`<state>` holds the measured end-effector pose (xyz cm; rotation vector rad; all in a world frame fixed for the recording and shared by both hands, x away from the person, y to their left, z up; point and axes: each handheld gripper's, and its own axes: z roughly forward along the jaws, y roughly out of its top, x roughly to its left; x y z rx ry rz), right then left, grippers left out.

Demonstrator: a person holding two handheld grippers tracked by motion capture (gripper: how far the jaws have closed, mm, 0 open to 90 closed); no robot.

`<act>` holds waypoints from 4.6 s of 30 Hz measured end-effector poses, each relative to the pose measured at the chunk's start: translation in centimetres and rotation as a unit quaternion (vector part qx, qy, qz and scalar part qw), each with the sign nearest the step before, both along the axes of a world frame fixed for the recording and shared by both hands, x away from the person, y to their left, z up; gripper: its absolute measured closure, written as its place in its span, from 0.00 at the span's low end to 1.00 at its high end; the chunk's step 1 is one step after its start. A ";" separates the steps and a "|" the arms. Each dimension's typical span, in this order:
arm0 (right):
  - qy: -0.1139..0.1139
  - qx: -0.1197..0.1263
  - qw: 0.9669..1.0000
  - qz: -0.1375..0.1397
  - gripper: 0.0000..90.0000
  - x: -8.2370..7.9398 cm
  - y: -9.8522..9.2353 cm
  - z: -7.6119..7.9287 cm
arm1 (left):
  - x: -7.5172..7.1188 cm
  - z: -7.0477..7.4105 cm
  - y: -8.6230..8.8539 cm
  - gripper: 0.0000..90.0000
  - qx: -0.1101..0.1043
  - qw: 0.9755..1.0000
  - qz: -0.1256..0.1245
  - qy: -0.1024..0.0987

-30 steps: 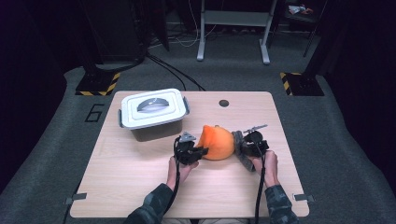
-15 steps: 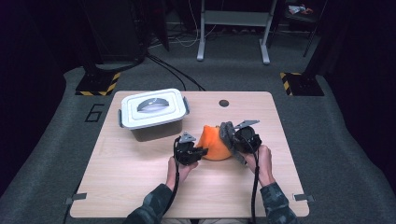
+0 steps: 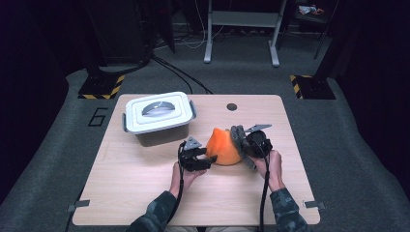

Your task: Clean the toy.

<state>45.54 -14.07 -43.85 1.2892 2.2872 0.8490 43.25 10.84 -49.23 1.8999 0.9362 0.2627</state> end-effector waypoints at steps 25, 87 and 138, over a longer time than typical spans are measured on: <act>-0.037 0.024 0.998 0.044 0.84 -1.7 2.2 3.8 | -0.6 1.4 -0.4 0.91 -0.049 0.997 0.029 0.051; -0.040 -0.010 0.997 0.065 0.84 -0.4 5.4 1.5 | 0.3 0.6 -0.2 0.89 0.012 0.999 0.041 0.032; -0.024 0.008 1.000 0.017 0.83 -0.1 1.7 0.5 | 0.5 0.5 -0.1 0.82 0.001 0.999 0.032 0.024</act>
